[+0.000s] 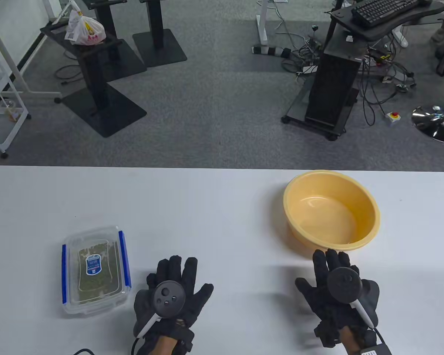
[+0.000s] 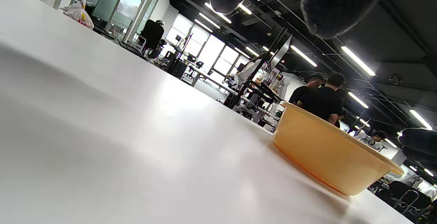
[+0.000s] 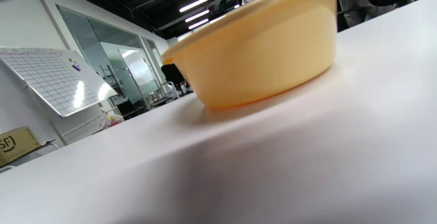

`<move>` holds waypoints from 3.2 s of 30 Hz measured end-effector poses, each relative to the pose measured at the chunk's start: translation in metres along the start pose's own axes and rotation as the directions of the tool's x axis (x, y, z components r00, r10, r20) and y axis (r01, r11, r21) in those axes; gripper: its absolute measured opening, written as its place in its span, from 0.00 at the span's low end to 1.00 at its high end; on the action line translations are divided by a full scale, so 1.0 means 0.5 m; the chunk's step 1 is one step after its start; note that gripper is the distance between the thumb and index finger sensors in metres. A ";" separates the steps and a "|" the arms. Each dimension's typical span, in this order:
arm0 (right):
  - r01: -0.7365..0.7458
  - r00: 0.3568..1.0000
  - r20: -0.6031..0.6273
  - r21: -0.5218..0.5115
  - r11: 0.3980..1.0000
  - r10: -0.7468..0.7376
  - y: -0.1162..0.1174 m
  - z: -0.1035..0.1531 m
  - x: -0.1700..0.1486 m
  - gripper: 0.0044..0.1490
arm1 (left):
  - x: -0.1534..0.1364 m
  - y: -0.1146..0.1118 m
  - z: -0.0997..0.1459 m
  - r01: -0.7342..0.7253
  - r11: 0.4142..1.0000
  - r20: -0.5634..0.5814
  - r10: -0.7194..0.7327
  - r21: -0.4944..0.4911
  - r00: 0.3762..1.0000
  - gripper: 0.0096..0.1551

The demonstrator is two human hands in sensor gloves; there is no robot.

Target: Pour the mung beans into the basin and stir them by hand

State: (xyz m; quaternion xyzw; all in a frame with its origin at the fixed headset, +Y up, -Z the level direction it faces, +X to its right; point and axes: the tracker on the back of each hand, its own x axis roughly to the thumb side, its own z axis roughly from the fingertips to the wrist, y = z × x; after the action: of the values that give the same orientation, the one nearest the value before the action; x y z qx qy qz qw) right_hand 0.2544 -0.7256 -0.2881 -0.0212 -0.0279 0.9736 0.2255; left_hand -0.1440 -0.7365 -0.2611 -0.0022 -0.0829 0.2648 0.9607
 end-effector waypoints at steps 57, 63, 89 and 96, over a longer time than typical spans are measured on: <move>0.034 0.999 -0.036 0.089 0.995 -0.031 0.017 -0.002 0.003 0.59 | -0.002 -0.012 -0.003 -0.136 0.989 0.007 0.137 -0.057 0.991 0.52; 0.048 0.998 -0.043 0.097 0.994 -0.044 0.018 -0.004 0.001 0.59 | -0.022 0.035 0.004 -0.179 0.974 -0.057 0.188 0.140 0.980 0.47; 0.024 0.998 -0.070 0.178 0.984 -0.011 0.030 -0.008 0.004 0.59 | -0.379 0.204 0.033 0.022 0.957 -0.766 0.218 0.290 0.605 0.47; 0.021 0.997 -0.074 0.189 0.982 -0.007 0.032 -0.010 0.003 0.58 | -0.400 0.215 0.051 -0.048 0.952 -0.775 0.276 0.304 0.568 0.55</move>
State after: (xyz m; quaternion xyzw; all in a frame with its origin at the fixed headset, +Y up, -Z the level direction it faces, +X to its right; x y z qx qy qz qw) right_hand 0.2462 -0.7388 -0.2943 -0.0351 0.0733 0.9687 0.2344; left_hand -0.3719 -0.7471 -0.2729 -0.0100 0.3980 0.3304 0.8557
